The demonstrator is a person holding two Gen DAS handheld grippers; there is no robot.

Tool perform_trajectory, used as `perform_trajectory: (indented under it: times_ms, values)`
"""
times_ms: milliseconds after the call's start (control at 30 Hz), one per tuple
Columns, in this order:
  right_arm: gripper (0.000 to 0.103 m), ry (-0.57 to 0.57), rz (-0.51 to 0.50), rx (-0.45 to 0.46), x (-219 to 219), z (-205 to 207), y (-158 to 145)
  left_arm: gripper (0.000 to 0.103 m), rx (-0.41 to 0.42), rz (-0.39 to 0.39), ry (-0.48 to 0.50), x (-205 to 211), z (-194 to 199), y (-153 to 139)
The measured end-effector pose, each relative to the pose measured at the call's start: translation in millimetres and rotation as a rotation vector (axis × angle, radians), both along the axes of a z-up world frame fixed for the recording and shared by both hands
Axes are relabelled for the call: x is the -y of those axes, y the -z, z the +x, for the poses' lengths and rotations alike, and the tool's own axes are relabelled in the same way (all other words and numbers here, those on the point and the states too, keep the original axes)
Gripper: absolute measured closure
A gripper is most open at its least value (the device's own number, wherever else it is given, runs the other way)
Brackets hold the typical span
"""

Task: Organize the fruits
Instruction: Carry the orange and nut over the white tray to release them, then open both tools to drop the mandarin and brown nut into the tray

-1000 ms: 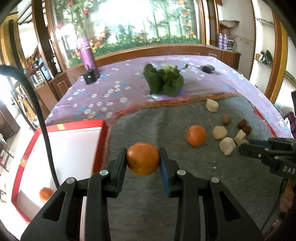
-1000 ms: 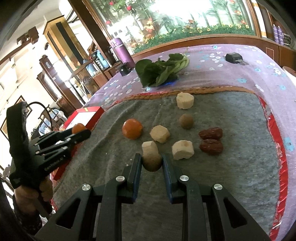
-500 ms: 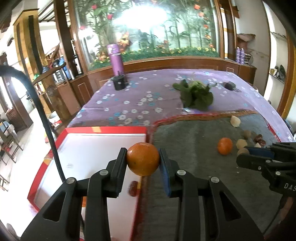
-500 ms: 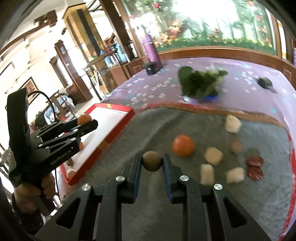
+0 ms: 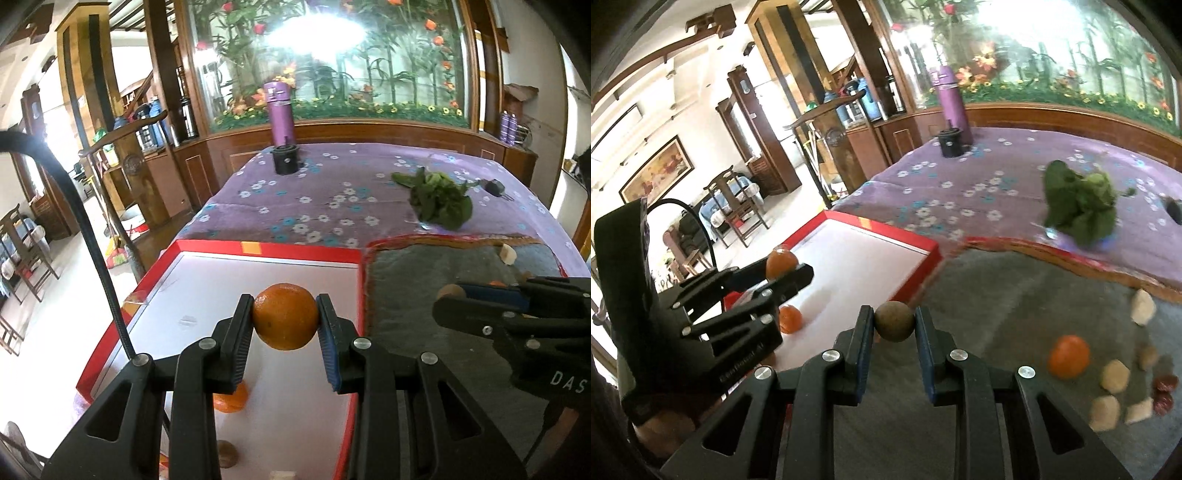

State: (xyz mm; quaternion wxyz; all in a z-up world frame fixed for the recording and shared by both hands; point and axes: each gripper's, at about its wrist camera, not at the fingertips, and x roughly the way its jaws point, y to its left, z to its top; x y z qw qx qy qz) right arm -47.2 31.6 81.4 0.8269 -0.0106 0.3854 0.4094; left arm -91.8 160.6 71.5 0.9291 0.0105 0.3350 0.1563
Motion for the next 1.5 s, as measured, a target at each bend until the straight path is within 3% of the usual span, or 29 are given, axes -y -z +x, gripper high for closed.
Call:
perform_trajectory:
  times_ms: [567,967,1167,1500]
  values:
    - [0.080,-0.064,-0.022,-0.042,-68,12,17,0.072,-0.021,-0.005,-0.068,-42,2,14]
    - [0.080,-0.059,-0.088,-0.126,-110,32,57,0.072,-0.079,-0.068,-0.167,-96,17,35]
    - [0.080,-0.091,-0.108,-0.136,-120,34,69,0.072,-0.135,-0.100,-0.177,-108,31,50]
    - [0.077,-0.127,-0.086,-0.144,-119,35,67,0.071,-0.248,-0.064,-0.176,-106,47,59]
